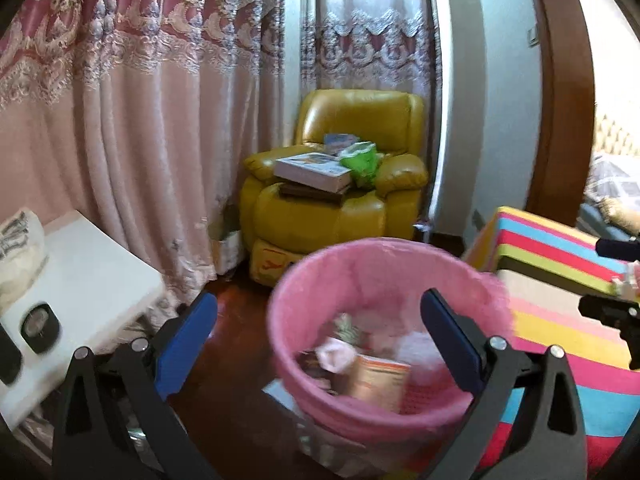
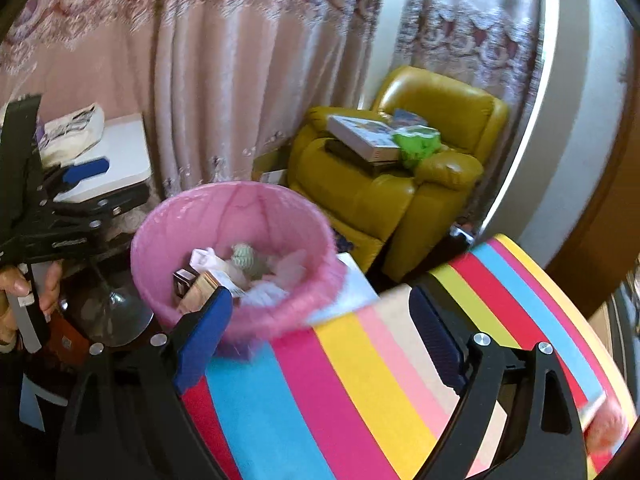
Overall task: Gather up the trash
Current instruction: 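Return both tools to the table, then grasp the pink foam net with the right tool while the left grasps the paper cup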
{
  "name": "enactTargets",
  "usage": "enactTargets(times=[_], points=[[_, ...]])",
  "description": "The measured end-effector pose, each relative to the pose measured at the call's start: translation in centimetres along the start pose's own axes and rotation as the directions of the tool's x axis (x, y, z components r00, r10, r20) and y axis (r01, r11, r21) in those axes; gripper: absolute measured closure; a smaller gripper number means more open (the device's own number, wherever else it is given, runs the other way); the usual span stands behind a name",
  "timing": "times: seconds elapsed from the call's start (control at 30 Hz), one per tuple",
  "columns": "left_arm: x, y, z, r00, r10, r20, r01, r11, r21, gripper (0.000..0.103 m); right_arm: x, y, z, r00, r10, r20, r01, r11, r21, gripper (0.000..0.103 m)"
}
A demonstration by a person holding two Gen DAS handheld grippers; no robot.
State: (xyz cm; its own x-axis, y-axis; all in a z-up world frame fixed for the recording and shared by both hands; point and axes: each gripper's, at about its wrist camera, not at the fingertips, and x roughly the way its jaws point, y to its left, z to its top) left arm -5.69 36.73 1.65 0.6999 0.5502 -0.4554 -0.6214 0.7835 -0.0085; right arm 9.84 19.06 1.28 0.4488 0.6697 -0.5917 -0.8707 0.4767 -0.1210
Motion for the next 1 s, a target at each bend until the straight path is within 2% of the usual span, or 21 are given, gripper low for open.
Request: enactTargets(times=[0.13, 0.2, 0.27, 0.33, 0.47, 0.7, 0.83, 0.93, 1.0], points=[[-1.1, -4.2, -1.2, 0.992, -0.121, -0.025, 0.121, 0.993, -0.005, 0.005, -2.7, -3.4, -3.6, 0.998, -0.064, -0.017, 0.065, 0.995, 0.078, 0.019], [-1.2, -7.6, -1.8, 0.978, -0.202, -0.047, 0.203, 0.979, 0.029, 0.005, -3.8, -5.0, -5.5, 0.994, -0.1, -0.035, 0.103, 0.989, 0.108, 0.019], [-1.2, -11.0, -2.2, 0.967, -0.246, -0.072, 0.25, 0.966, 0.069, 0.005, -4.9, -7.0, -7.2, 0.99, -0.129, -0.051, 0.135, 0.981, 0.142, 0.019], [-1.3, -14.9, -2.7, 0.948, -0.299, -0.107, 0.311, 0.942, 0.125, 0.005, -6.3, -9.5, -9.4, 0.984, -0.168, -0.065, 0.177, 0.966, 0.187, 0.019], [-1.7, -22.5, -3.7, 0.899, -0.402, -0.173, 0.432, 0.877, 0.211, 0.005, -8.7, -14.2, -13.3, 0.962, -0.251, -0.104, 0.271, 0.922, 0.276, 0.019], [-1.4, -32.4, -5.2, 0.845, -0.478, -0.242, 0.531, 0.804, 0.266, 0.005, -12.3, -22.5, -19.0, 0.914, -0.364, -0.179, 0.406, 0.811, 0.421, 0.019], [-0.4, -36.9, -5.8, 0.842, -0.466, -0.273, 0.536, 0.781, 0.322, 0.005, -13.3, -27.4, -20.9, 0.887, -0.411, -0.213, 0.459, 0.728, 0.508, 0.019], [0.5, -39.3, -5.9, 0.83, -0.466, -0.305, 0.551, 0.767, 0.328, 0.005, -12.8, -30.6, -21.4, 0.888, -0.401, -0.227, 0.454, 0.678, 0.578, 0.019], [1.1, -40.7, -5.8, 0.829, -0.46, -0.317, 0.553, 0.76, 0.343, 0.005, -12.2, -32.5, -21.3, 0.891, -0.39, -0.235, 0.445, 0.636, 0.631, 0.019]])
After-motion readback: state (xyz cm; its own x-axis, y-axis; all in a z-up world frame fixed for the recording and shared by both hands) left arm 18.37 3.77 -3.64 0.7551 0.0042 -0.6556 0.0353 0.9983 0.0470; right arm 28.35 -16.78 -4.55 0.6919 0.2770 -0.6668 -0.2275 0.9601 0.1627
